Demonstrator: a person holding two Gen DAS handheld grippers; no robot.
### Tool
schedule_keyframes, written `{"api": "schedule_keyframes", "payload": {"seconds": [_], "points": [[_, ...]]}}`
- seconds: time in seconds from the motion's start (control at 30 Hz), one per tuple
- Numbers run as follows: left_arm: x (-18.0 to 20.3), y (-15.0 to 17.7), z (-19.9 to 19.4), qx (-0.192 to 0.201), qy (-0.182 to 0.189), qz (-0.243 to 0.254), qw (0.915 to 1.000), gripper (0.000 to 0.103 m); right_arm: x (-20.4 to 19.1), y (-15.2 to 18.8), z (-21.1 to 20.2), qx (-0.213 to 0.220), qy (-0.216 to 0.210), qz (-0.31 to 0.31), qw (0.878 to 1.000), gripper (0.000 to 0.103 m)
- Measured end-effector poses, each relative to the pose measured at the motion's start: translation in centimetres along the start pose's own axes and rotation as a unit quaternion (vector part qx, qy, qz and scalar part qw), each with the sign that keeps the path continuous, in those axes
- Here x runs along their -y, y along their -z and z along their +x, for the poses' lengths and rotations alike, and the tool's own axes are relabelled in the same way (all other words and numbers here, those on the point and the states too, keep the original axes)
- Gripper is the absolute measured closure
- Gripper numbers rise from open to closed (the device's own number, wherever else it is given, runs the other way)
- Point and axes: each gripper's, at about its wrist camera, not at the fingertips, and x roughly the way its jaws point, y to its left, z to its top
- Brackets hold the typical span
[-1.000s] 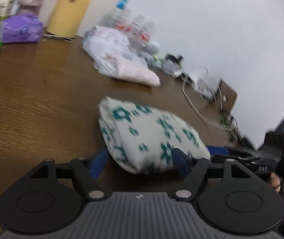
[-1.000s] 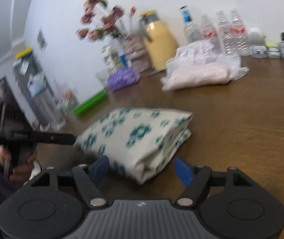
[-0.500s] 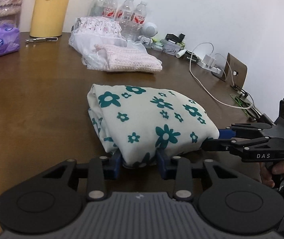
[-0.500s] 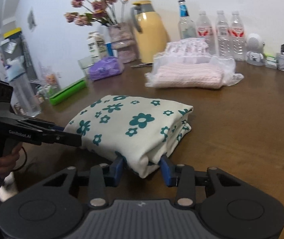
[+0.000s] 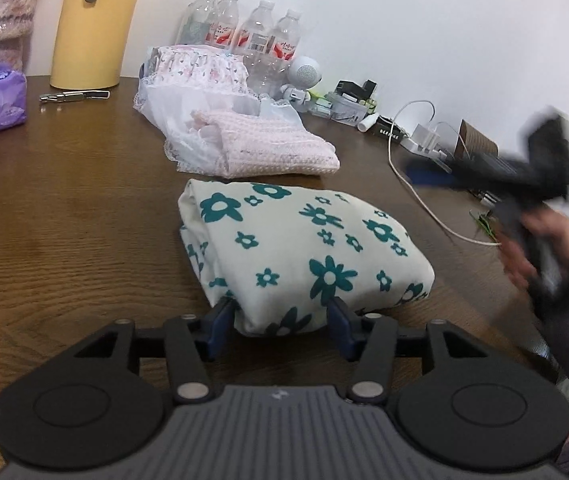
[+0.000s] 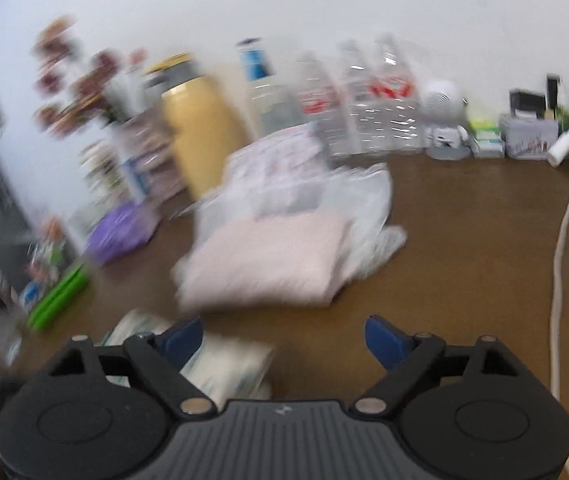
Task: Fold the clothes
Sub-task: 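Lift the folded shirt bundle with both grippers and carry it beside the pink clothes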
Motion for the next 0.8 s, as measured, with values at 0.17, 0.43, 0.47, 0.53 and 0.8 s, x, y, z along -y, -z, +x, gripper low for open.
{"api": "schedule_keyframes", "payload": {"seconds": [0.17, 0.43, 0.47, 0.53, 0.8], "points": [[0.5, -0.1, 0.1, 0.005, -0.016, -0.005, 0.9999, 0.045, 0.6, -3.3, 8.3, -0.027, 0.017, 0.010, 0.999, 0.046], [0.7, 0.0, 0.8, 0.006, -0.021, -0.007, 0.9997, 0.038, 4.4, -5.0, 8.5, -0.002, 0.162, -0.011, 0.987, 0.088], [0.7, 0.0, 0.9, 0.006, -0.021, -0.006, 0.9997, 0.038, 5.8, -5.3, 7.8, 0.002, 0.198, -0.011, 0.980, 0.087], [0.6, 0.1, 0.8, 0.007, -0.020, -0.007, 0.9997, 0.038, 6.6, -4.6, 6.0, 0.005, 0.223, -0.023, 0.974, 0.081], [0.6, 0.7, -1.8, 0.030, 0.001, 0.051, 0.9983, 0.037, -2.5, 5.1, -2.0, -0.029, 0.050, -0.129, 0.990, 0.031]]}}
